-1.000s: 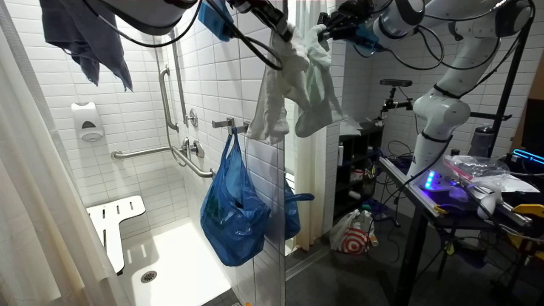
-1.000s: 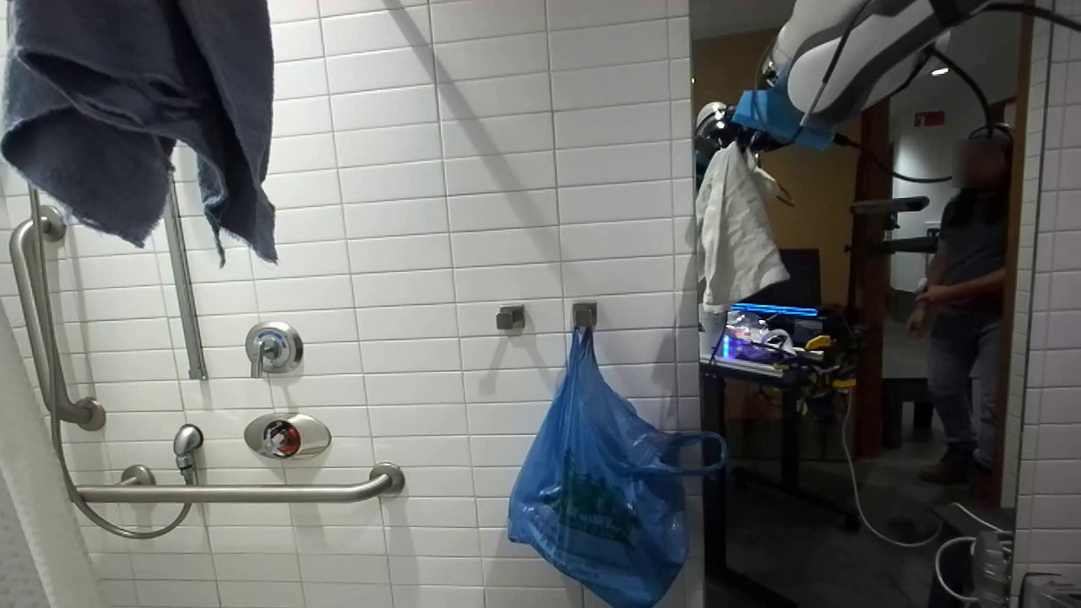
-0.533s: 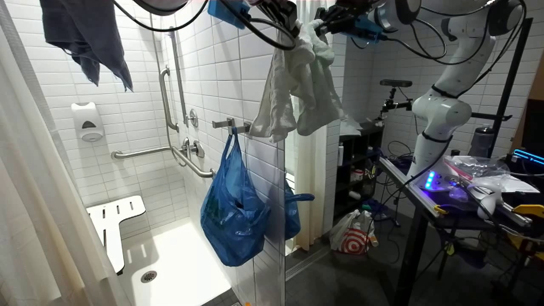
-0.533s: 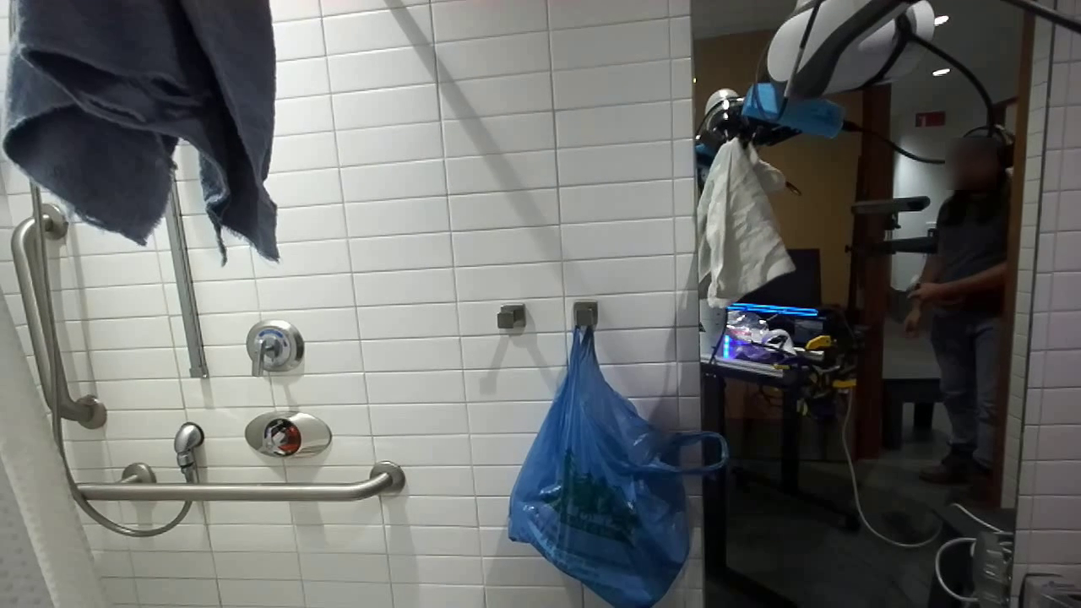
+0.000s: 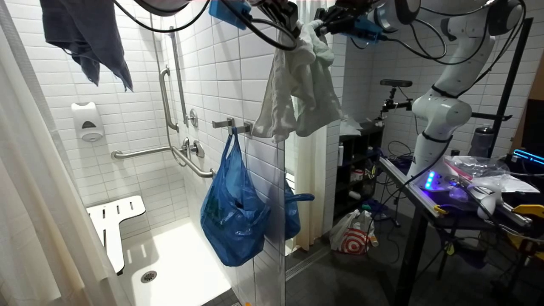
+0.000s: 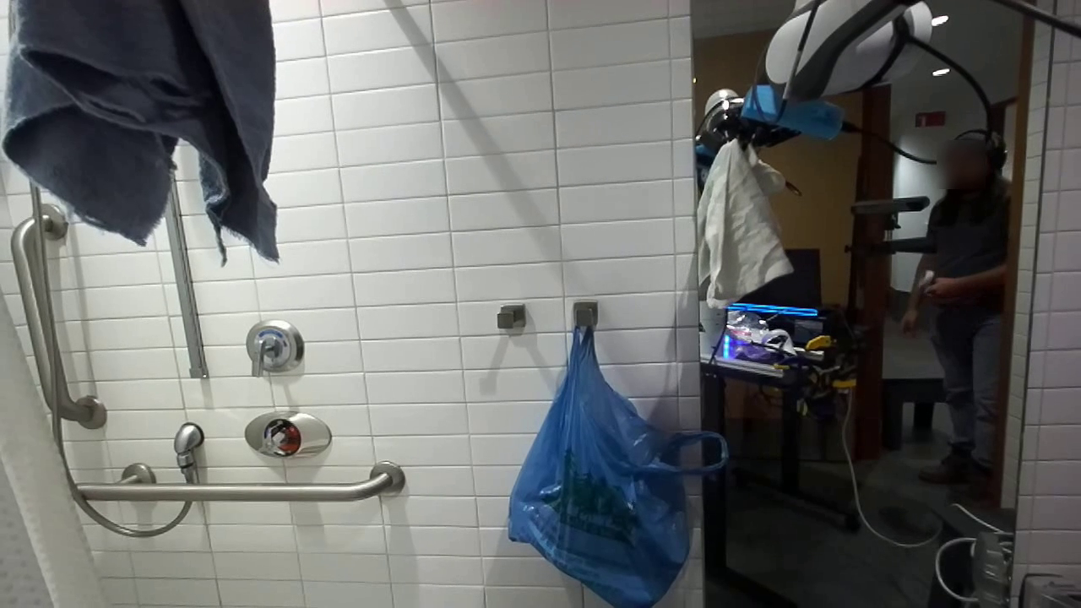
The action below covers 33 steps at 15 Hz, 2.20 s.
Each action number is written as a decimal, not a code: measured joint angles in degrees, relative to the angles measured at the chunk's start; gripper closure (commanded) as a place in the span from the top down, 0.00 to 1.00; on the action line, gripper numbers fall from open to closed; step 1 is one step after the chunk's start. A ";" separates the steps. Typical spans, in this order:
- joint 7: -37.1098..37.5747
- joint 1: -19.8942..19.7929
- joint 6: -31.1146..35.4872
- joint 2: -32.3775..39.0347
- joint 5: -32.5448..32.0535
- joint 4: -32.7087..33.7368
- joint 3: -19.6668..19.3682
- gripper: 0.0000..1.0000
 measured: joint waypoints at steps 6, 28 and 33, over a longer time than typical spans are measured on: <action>-0.02 0.00 0.00 0.01 0.00 0.01 0.01 0.06; -0.04 0.01 0.01 0.02 -0.01 -0.06 0.01 0.01; 0.23 -0.01 0.32 0.00 -1.68 -1.16 0.78 0.01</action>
